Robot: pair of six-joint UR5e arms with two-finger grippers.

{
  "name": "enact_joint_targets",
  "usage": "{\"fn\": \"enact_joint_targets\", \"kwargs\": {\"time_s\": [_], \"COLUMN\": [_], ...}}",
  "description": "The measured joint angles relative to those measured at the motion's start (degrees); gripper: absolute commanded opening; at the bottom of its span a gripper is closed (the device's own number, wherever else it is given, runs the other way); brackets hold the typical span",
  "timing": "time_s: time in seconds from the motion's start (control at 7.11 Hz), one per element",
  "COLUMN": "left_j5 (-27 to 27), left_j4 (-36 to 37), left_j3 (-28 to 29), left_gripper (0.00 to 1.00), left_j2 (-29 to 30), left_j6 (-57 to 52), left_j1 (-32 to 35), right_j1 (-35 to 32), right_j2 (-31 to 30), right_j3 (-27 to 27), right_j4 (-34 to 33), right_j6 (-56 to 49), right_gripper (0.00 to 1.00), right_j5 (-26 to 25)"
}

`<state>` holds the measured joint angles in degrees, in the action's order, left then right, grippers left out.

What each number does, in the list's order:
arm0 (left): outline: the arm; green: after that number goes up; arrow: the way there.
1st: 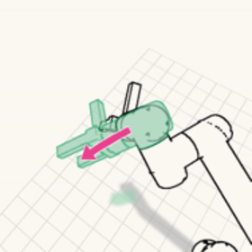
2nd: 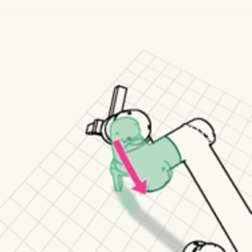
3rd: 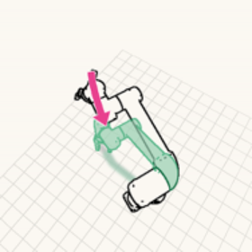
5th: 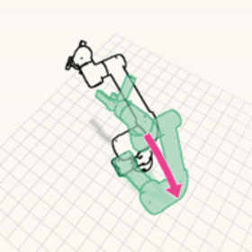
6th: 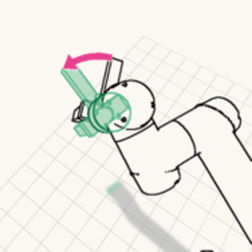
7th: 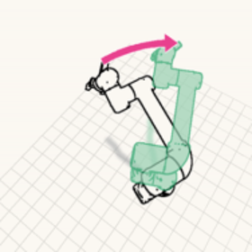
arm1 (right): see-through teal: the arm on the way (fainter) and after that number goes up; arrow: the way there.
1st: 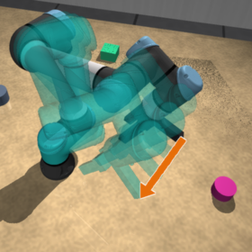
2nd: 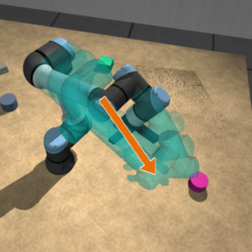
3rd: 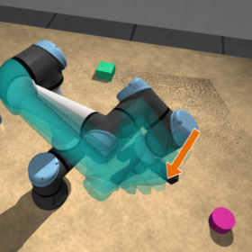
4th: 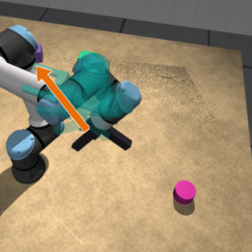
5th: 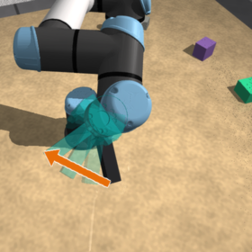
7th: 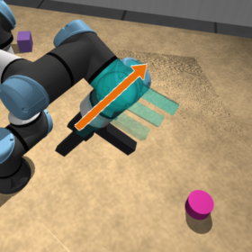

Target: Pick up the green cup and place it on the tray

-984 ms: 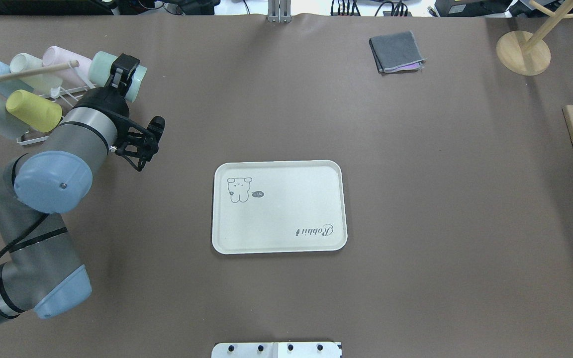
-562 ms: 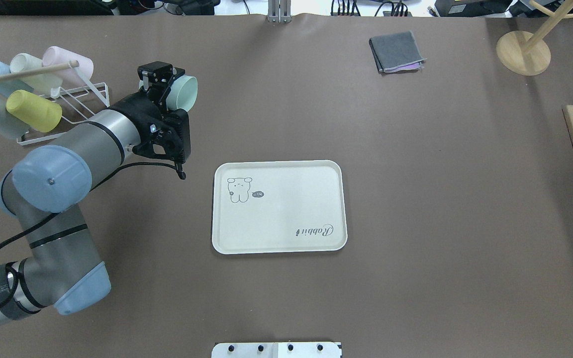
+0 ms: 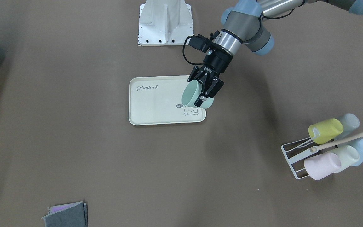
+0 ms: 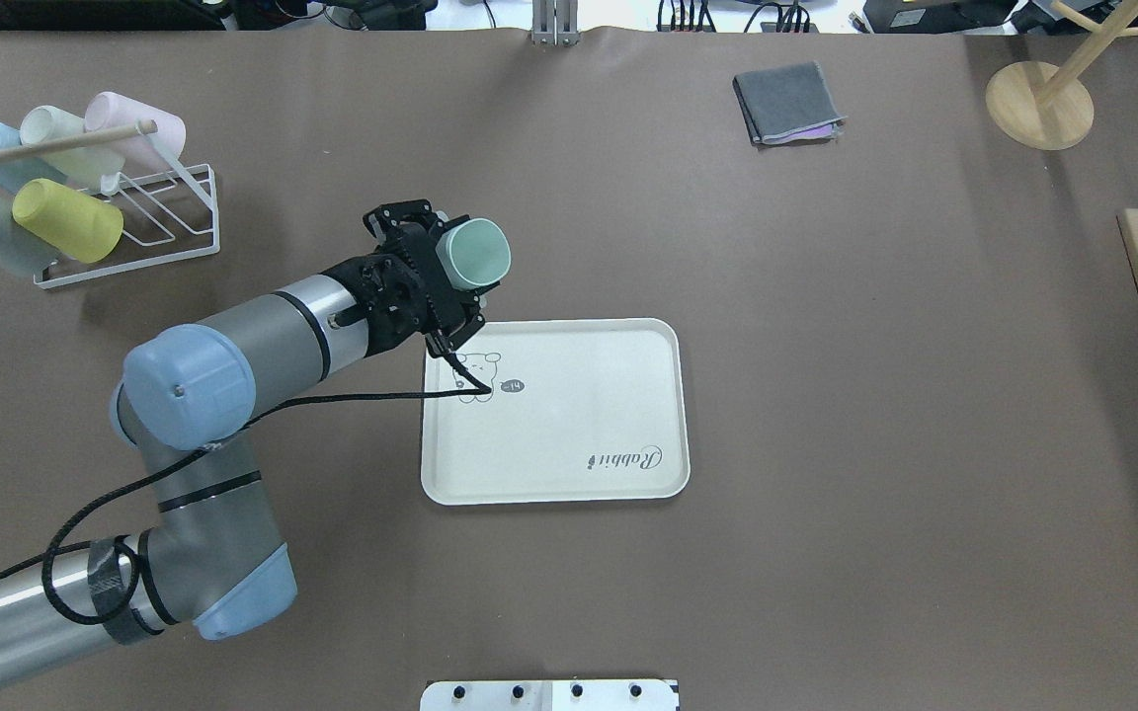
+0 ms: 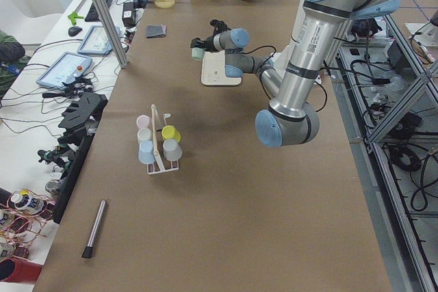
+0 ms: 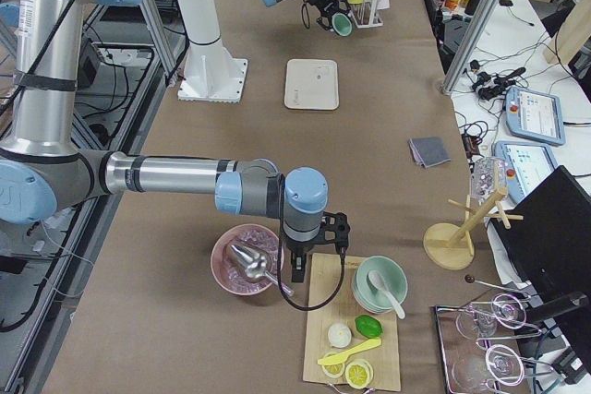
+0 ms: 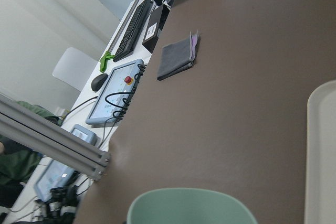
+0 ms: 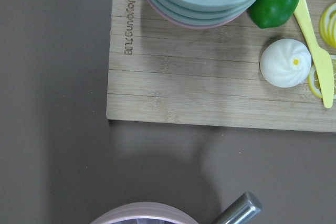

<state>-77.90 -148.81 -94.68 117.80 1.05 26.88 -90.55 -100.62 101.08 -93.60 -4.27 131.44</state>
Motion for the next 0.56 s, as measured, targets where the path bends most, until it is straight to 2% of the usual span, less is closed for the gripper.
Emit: {"fn": "enact_joint_targets", "kwargs": {"time_s": [0.28,0.56], "left_j5": [-4.0,-7.4], "left_j4": [-4.9,-9.8], "left_j3": [5.3,11.0], "left_gripper": [0.38,0.38], "left_j2": [3.3,6.0], "left_j6": [13.7,19.0], "left_j1": [-1.2,-1.6], "right_j1": [0.1,0.3], "right_j2": [0.0,0.0], "right_j3": [-0.1,-0.6], "right_j4": [0.0,0.0], "right_j6": [-0.4,-0.4], "right_gripper": [1.0,1.0], "right_j5": [0.0,-0.5]}}
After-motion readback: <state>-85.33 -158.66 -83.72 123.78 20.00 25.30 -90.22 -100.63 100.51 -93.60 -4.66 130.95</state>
